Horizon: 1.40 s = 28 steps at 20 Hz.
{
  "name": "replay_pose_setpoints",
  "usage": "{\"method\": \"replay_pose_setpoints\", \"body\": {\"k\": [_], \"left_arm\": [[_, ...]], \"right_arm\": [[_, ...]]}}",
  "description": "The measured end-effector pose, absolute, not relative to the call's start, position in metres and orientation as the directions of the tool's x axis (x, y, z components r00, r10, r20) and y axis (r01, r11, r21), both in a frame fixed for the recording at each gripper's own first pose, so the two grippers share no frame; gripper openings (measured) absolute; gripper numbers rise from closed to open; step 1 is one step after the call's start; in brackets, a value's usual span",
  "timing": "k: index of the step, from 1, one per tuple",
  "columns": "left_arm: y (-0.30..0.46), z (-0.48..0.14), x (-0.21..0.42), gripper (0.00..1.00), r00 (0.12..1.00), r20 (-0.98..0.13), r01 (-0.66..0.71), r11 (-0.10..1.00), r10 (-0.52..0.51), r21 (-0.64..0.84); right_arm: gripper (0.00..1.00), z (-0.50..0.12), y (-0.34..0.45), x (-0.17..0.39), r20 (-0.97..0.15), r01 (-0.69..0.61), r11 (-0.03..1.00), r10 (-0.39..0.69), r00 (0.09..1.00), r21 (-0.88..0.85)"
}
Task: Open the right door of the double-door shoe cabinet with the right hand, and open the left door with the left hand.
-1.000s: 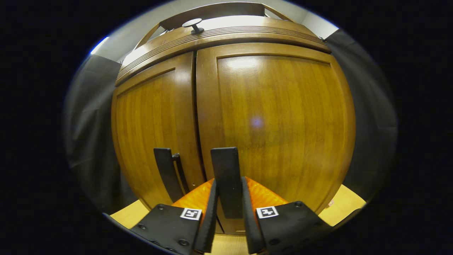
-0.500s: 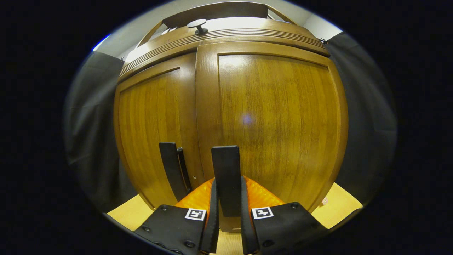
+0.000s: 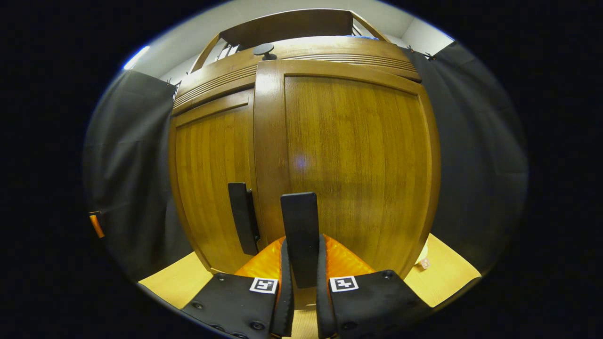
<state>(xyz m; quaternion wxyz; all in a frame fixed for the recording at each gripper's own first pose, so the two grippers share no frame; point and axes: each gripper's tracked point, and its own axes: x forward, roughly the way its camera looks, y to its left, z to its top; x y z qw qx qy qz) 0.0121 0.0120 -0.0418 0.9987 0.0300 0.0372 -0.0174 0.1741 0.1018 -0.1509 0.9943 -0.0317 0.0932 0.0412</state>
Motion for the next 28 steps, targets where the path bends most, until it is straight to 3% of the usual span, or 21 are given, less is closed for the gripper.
{"method": "replay_pose_setpoints", "body": {"k": [5,6,10,16,18,21,23,26,28], "left_arm": [[0.007,-0.050,0.007,0.95,0.995,-0.092,0.047,0.998,-0.042,0.045],[0.007,-0.051,0.007,0.95,0.995,-0.091,0.043,0.998,-0.039,0.044],[0.005,-0.051,0.003,0.98,0.995,-0.092,0.039,0.998,-0.035,0.042],[-0.006,-0.049,-0.004,0.92,0.996,-0.082,0.047,0.998,-0.043,0.052],[-0.012,-0.051,-0.007,0.95,0.995,-0.085,0.054,0.997,-0.049,0.054],[-0.022,-0.060,-0.009,0.93,0.992,-0.105,0.068,0.997,-0.064,0.031],[-0.030,-0.067,-0.009,0.92,0.989,-0.124,0.077,0.997,-0.075,0.014],[-0.039,-0.068,-0.007,0.95,0.989,-0.128,0.083,0.996,-0.079,0.026],[-0.048,-0.067,-0.005,0.92,0.988,-0.124,0.096,0.995,-0.091,0.029]], "right_arm": [[0.27,-0.148,0.093,0.149,-0.187,-0.104,0.993,0.090,0.978,-0.065],[0.23,-0.146,0.090,0.143,-0.185,-0.105,0.992,0.091,0.979,-0.065],[0.27,-0.143,0.080,0.125,-0.182,-0.112,0.992,0.099,0.978,-0.060],[0.23,-0.135,0.053,0.091,-0.170,-0.097,0.993,0.084,0.982,-0.073],[0.30,-0.133,0.042,0.080,-0.168,-0.085,0.993,0.071,0.983,-0.078],[0.22,-0.130,0.025,0.063,-0.163,-0.068,0.993,0.051,0.985,-0.100],[0.25,-0.127,0.014,0.052,-0.161,-0.061,0.991,0.041,0.986,-0.121],[0.08,-0.125,-0.003,0.041,-0.161,-0.043,0.993,0.025,0.987,-0.109],[0.17,-0.122,-0.014,0.035,-0.150,-0.031,0.992,0.012,0.989,-0.123]]}}
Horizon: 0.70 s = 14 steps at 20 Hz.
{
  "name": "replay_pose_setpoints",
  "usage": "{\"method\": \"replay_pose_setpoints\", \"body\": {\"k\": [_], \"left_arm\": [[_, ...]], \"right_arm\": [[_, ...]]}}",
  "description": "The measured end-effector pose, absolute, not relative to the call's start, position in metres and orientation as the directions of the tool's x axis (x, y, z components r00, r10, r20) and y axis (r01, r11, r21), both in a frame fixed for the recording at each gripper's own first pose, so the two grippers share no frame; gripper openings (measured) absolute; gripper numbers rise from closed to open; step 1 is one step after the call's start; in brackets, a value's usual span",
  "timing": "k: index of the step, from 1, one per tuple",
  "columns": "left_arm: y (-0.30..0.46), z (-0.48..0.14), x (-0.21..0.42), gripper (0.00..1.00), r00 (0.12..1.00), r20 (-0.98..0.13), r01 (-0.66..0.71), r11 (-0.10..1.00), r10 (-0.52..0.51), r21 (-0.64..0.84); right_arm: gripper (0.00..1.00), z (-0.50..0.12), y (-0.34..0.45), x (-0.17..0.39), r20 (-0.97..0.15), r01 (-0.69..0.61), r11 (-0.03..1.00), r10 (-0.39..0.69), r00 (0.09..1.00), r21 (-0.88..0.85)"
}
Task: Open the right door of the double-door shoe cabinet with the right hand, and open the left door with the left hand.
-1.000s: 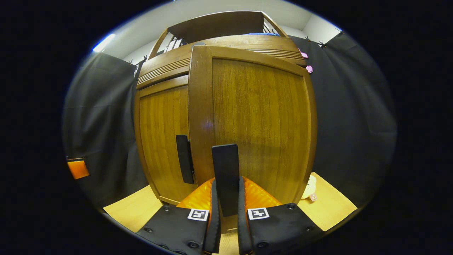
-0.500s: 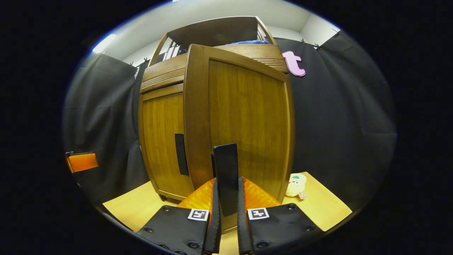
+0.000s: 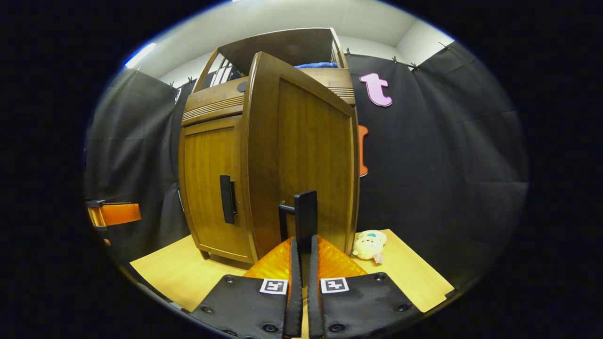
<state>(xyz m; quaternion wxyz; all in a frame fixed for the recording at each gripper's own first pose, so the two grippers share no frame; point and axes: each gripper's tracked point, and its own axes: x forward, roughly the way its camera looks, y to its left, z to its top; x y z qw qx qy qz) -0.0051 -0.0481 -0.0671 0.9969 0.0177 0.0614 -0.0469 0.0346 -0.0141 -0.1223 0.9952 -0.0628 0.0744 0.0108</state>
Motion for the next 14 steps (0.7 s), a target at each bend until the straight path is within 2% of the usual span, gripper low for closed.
{"method": "replay_pose_setpoints", "body": {"k": [1,2,3,5,6,8,9,11,12,14], "left_arm": [[-0.054,-0.067,-0.002,0.92,0.988,-0.119,0.105,0.994,-0.101,0.033],[-0.058,-0.066,0.001,0.92,0.986,-0.120,0.116,0.993,-0.112,0.031],[-0.063,-0.069,0.003,0.95,0.985,-0.125,0.127,0.992,-0.123,0.024],[-0.067,-0.069,0.009,0.92,0.983,-0.128,0.133,0.991,-0.128,0.025],[-0.069,-0.070,0.013,0.92,0.984,-0.126,0.130,0.991,-0.125,0.032],[-0.071,-0.072,0.025,0.95,0.986,-0.122,0.118,0.992,-0.111,0.048],[-0.071,-0.073,0.030,0.95,0.987,-0.120,0.111,0.992,-0.104,0.058],[-0.072,-0.079,0.038,0.95,0.988,-0.125,0.104,0.993,-0.095,0.062],[-0.073,-0.082,0.042,0.92,0.987,-0.129,0.103,0.993,-0.094,0.060],[-0.076,-0.087,0.049,0.95,0.985,-0.140,0.105,0.993,-0.097,0.053]], "right_arm": [[0.17,-0.122,-0.019,0.032,-0.148,-0.024,0.992,0.005,0.989,-0.128],[0.12,-0.120,-0.024,0.029,-0.151,-0.021,0.991,0.001,0.989,-0.129],[0.17,-0.119,-0.030,0.027,-0.154,-0.022,0.991,0.002,0.988,-0.129],[0.16,-0.117,-0.040,0.022,-0.161,-0.023,0.991,0.002,0.987,-0.134],[0.12,-0.116,-0.046,0.020,-0.161,-0.022,0.991,0.000,0.987,-0.132],[0.12,-0.114,-0.056,0.016,-0.157,-0.023,0.992,0.002,0.988,-0.128],[0.17,-0.113,-0.061,0.015,-0.154,-0.021,0.990,0.000,0.988,-0.136],[0.16,-0.111,-0.070,0.012,-0.151,-0.017,0.989,-0.005,0.988,-0.147],[0.16,-0.111,-0.072,0.010,-0.152,-0.022,0.990,0.000,0.988,-0.142],[0.16,-0.110,-0.074,0.007,-0.156,-0.036,0.992,0.017,0.988,-0.117]]}}
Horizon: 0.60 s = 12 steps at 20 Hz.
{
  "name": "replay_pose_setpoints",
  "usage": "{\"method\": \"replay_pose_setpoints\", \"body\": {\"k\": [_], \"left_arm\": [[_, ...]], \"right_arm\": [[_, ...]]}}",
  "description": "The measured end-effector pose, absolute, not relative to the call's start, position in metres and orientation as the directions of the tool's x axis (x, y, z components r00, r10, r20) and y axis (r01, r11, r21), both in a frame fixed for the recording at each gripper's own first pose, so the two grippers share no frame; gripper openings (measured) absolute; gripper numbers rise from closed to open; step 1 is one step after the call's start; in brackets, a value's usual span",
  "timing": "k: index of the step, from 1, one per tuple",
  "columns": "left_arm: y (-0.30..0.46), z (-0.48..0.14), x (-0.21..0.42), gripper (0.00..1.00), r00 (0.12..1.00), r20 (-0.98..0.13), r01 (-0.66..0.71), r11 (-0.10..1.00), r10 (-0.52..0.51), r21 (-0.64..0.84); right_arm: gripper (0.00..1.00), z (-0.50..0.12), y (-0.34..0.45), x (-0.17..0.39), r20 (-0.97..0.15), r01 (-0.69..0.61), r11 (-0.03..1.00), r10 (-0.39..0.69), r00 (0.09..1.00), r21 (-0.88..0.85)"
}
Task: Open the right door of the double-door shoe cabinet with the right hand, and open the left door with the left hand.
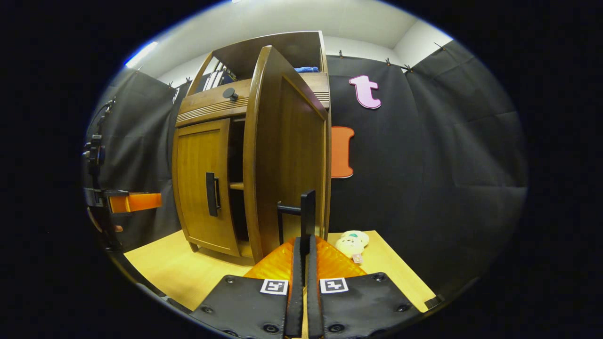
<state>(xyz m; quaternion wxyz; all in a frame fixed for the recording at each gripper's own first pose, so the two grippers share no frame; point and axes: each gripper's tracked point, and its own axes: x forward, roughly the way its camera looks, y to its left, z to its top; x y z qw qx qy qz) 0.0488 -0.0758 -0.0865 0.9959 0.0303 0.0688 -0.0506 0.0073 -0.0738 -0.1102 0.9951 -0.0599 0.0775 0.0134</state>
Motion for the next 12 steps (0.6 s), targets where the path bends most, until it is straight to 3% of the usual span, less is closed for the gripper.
{"method": "replay_pose_setpoints", "body": {"k": [12], "left_arm": [[-0.087,-0.092,0.080,0.94,0.989,-0.138,0.073,0.992,-0.059,0.099]], "right_arm": [[0.16,-0.101,-0.145,-0.006,-0.127,0.070,0.993,-0.082,0.989,-0.092]]}}
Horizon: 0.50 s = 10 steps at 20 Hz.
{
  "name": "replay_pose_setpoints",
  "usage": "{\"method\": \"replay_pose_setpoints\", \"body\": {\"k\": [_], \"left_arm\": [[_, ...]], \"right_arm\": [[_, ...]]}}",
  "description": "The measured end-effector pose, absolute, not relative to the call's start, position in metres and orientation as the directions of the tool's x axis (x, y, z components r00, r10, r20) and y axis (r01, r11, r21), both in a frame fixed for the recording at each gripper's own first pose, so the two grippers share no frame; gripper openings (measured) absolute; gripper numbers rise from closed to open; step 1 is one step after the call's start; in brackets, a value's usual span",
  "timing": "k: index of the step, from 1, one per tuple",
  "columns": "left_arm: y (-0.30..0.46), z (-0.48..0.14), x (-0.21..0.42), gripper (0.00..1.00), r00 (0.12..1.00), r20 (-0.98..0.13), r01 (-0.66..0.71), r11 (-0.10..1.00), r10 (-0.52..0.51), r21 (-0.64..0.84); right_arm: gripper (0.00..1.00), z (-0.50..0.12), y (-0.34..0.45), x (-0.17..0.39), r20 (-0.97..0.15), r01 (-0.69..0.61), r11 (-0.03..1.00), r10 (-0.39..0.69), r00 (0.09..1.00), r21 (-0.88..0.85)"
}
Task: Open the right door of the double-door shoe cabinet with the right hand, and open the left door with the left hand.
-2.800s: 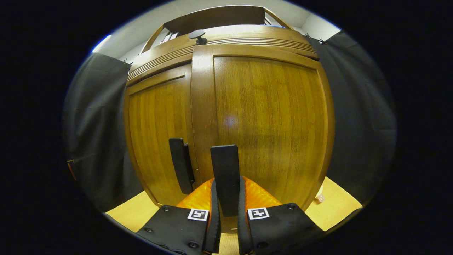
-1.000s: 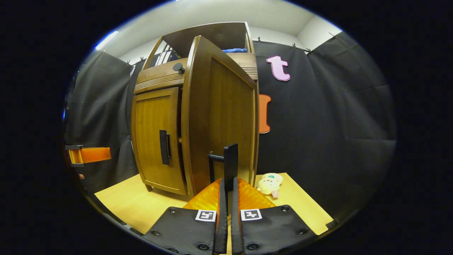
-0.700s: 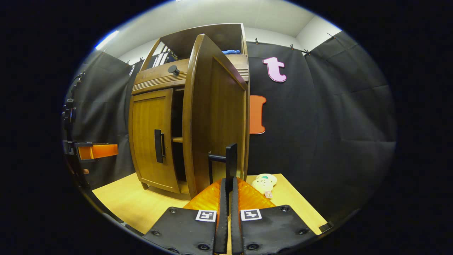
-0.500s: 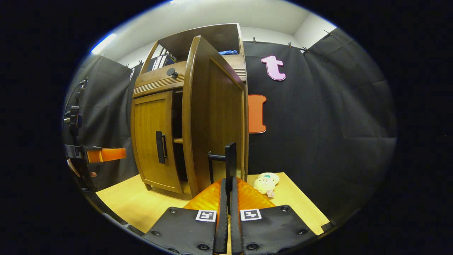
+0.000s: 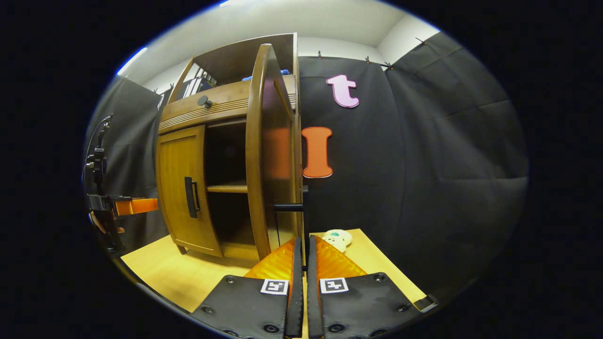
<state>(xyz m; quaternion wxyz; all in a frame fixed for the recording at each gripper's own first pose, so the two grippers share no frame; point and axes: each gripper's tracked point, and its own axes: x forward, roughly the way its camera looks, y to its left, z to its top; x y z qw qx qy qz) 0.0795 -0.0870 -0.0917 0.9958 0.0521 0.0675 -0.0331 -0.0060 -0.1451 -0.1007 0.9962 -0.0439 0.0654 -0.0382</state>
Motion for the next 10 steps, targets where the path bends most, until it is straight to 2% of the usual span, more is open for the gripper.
{"method": "replay_pose_setpoints", "body": {"k": [4,6,10], "left_arm": [[-0.089,-0.094,0.096,0.92,0.990,-0.132,0.057,0.992,-0.042,0.112],[-0.090,-0.098,0.105,0.92,0.990,-0.138,0.053,0.992,-0.037,0.115],[-0.096,-0.098,0.127,0.92,0.989,-0.142,0.060,0.991,-0.043,0.123]], "right_arm": [[0.16,-0.099,-0.162,-0.011,-0.121,0.103,0.990,-0.115,0.986,-0.100],[0.08,-0.090,-0.172,-0.017,-0.096,0.133,0.984,-0.145,0.985,-0.117],[0.08,-0.080,-0.171,-0.028,-0.075,0.133,0.986,-0.140,0.987,-0.097]]}}
